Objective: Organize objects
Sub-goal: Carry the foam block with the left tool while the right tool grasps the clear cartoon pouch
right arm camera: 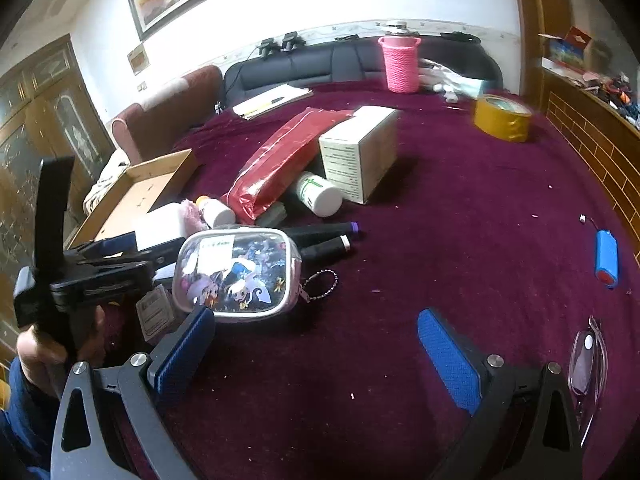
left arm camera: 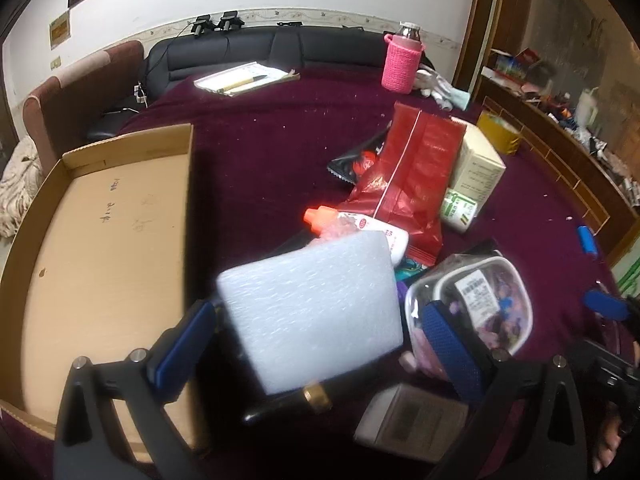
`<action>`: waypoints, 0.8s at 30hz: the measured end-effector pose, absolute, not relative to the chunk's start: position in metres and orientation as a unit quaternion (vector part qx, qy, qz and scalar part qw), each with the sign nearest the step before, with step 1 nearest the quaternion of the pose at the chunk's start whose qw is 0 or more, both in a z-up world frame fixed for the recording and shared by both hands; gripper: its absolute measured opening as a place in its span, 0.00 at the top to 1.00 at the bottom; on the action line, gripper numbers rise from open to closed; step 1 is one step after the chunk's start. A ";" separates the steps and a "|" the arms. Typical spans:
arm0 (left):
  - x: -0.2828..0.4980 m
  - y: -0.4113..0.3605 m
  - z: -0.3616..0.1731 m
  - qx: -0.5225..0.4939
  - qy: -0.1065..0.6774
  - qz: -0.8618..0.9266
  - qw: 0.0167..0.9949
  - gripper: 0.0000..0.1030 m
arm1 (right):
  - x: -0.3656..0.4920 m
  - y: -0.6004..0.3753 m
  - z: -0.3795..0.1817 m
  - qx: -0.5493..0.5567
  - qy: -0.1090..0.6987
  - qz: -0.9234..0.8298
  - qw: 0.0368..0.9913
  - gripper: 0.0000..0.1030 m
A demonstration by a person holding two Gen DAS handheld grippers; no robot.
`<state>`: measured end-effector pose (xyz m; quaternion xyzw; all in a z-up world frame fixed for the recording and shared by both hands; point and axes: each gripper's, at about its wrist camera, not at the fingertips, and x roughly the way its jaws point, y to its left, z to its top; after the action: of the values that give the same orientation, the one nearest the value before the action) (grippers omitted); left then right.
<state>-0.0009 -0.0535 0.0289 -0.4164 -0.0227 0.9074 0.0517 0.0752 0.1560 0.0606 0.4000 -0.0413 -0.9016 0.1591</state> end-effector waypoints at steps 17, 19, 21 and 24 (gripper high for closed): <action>0.034 -0.089 0.061 -0.374 -0.050 0.925 0.045 0.22 | 0.071 0.105 0.065 0.408 0.019 -0.889 0.209 0.00; 0.037 -0.095 0.061 -0.373 -0.056 0.925 0.043 0.22 | 0.066 0.098 0.065 0.414 0.021 -0.885 0.212 0.00; 0.038 -0.098 0.060 -0.372 -0.062 0.925 0.051 0.22 | 0.059 0.093 0.065 0.420 0.020 -0.882 0.212 0.00; 0.040 -0.097 0.060 -0.368 -0.058 0.926 0.054 0.22 | 0.048 0.086 0.064 0.424 0.030 -0.881 0.206 0.00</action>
<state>0.0402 -0.0966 0.0599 -0.3684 -0.0579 0.9263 0.0542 0.0477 0.0864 0.0636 0.4239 0.0300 -0.8814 0.2063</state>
